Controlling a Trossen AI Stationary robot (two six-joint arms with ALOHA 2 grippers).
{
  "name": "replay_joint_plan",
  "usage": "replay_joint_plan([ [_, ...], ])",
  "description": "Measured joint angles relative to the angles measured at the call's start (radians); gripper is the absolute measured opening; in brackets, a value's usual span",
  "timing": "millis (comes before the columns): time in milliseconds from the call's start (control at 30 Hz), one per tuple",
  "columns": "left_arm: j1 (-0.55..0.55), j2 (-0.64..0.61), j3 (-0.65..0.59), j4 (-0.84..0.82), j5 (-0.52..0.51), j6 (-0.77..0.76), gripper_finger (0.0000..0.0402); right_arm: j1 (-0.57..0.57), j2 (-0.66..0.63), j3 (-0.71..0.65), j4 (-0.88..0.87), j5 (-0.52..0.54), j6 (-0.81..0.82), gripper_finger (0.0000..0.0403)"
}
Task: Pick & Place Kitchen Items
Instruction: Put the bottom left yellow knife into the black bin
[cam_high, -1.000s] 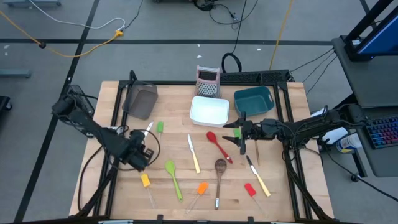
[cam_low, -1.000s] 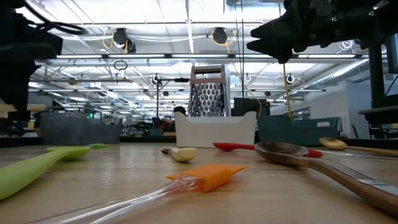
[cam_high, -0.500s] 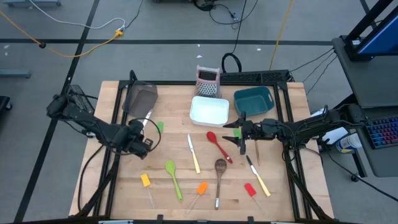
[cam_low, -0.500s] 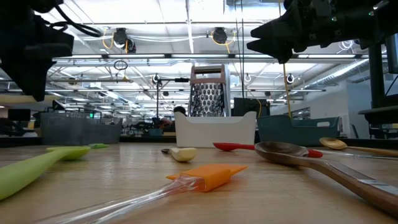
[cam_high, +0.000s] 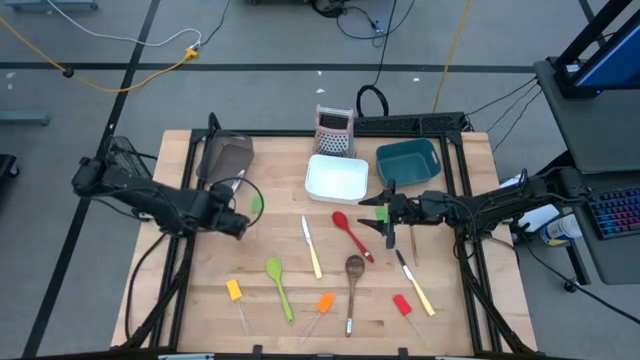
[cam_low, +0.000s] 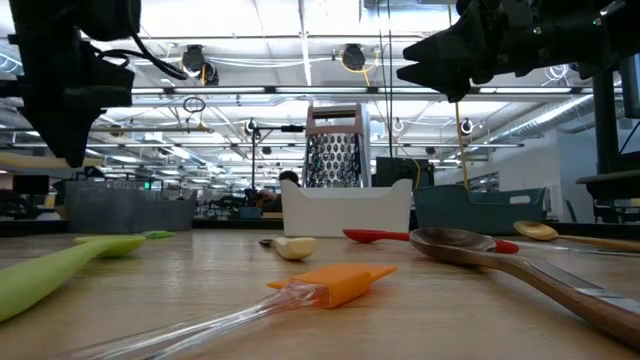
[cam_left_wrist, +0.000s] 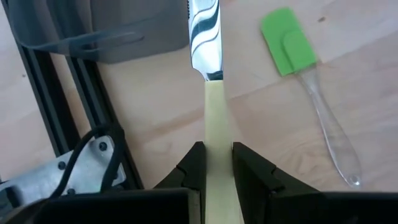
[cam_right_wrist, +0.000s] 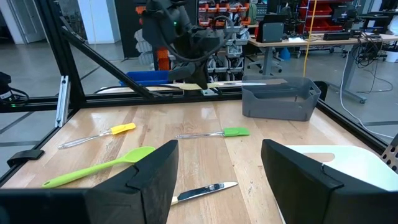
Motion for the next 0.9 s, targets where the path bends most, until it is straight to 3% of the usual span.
replay_joint_plan([
  [900, 0.294, 0.0, 0.0, 0.0, -0.007, 0.324, 0.0051, 0.0, 0.0, 0.0, 0.0, 0.0, 0.0, 0.0224],
])
